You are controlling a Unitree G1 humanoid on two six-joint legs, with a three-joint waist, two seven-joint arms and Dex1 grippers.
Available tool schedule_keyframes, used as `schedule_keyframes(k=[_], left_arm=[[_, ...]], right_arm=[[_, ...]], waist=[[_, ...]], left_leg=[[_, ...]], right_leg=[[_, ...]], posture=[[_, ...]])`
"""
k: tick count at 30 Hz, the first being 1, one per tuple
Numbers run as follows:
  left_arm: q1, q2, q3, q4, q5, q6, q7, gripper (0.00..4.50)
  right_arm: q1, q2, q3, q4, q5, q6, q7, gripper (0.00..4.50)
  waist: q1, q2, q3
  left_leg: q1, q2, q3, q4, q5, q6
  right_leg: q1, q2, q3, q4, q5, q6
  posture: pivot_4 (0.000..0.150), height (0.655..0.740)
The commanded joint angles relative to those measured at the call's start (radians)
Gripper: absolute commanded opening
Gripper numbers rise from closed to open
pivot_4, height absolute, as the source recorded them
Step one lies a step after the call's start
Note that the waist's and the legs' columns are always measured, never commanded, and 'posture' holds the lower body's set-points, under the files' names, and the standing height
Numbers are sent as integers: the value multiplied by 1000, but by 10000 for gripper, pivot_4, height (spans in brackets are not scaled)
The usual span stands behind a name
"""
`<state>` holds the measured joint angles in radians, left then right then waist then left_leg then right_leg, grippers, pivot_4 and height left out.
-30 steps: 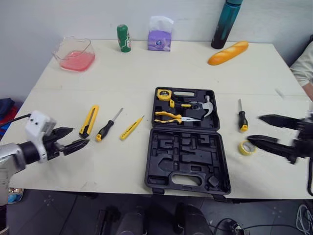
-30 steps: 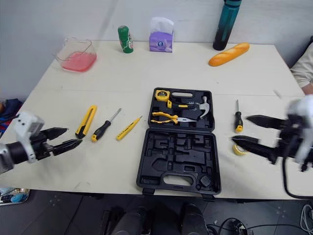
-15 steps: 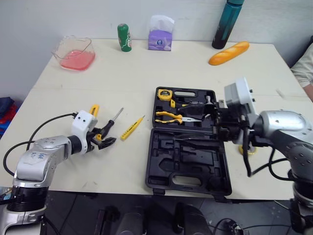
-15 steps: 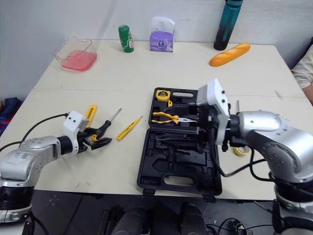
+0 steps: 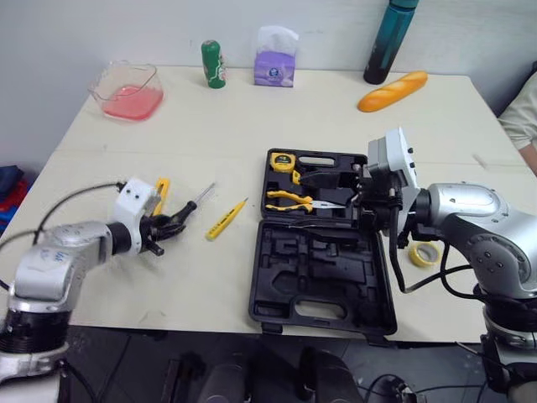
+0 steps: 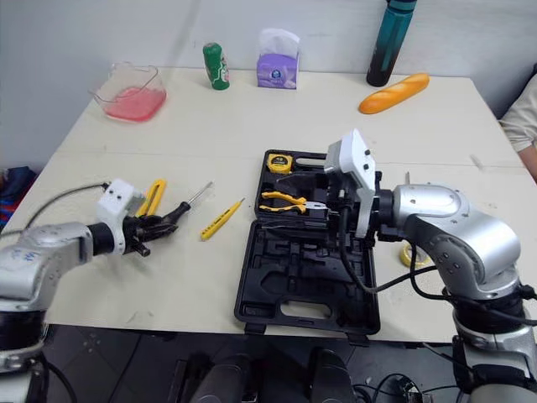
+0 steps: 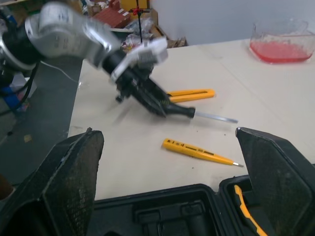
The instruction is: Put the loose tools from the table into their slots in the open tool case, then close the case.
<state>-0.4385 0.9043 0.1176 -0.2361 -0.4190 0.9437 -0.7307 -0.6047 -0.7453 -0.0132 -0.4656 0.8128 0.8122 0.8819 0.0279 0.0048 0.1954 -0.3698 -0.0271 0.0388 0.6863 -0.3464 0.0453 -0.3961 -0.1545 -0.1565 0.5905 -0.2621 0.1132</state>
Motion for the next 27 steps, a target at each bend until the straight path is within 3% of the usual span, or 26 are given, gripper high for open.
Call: schedule_keyframes(k=[1, 6, 11, 15, 19, 27], left_arm=[[-108, 55, -97, -57, -22, -73, -170, 9907], [-394, 7, -337, 56, 46, -152, -365, 9907], [-610, -173, -605, 267, 222, -308, -497, 9907], [-652, -271, -642, 363, 272, -367, -518, 9907], [-691, -383, -683, 466, 342, -397, -500, 9907], [-693, -435, -698, 517, 436, -439, -511, 9907]], right_arm=[[50, -59, -89, -55, 35, 9, 17, 45000], [251, -186, -238, -117, 64, 46, 35, 45000], [504, -268, -361, -158, -21, 78, -22, 45000], [546, -257, -401, -183, 8, 94, -54, 45000], [607, -247, -436, -199, -4, 102, -94, 45000], [673, -234, -479, -232, 4, 99, -123, 45000]], waist=[[2, 0, 0], [25, -1, 0], [32, -1, 0], [8, -1, 1], [16, -2, 1], [25, -2, 1]], left_leg=[[0, -1, 0, 0, 0, 0], [0, -2, 2, 0, 0, 1], [0, 0, 7, 1, 0, 1], [1, 3, 9, 1, 0, 2], [-1, 4, 7, 2, 0, 2], [-2, 4, 6, 5, -1, 3]], right_leg=[[0, 0, 0, 0, 0, 0], [1, 1, -2, -1, 0, 1], [1, 3, -2, 0, 0, 1], [-1, 5, 1, 0, 2, 0], [0, 5, -1, 0, 1, 0], [0, 5, 0, 0, 2, 0]], posture=[[1500, 7314], [1500, 7314], [1500, 7314], [1500, 7314], [1500, 7314], [1500, 7314]])
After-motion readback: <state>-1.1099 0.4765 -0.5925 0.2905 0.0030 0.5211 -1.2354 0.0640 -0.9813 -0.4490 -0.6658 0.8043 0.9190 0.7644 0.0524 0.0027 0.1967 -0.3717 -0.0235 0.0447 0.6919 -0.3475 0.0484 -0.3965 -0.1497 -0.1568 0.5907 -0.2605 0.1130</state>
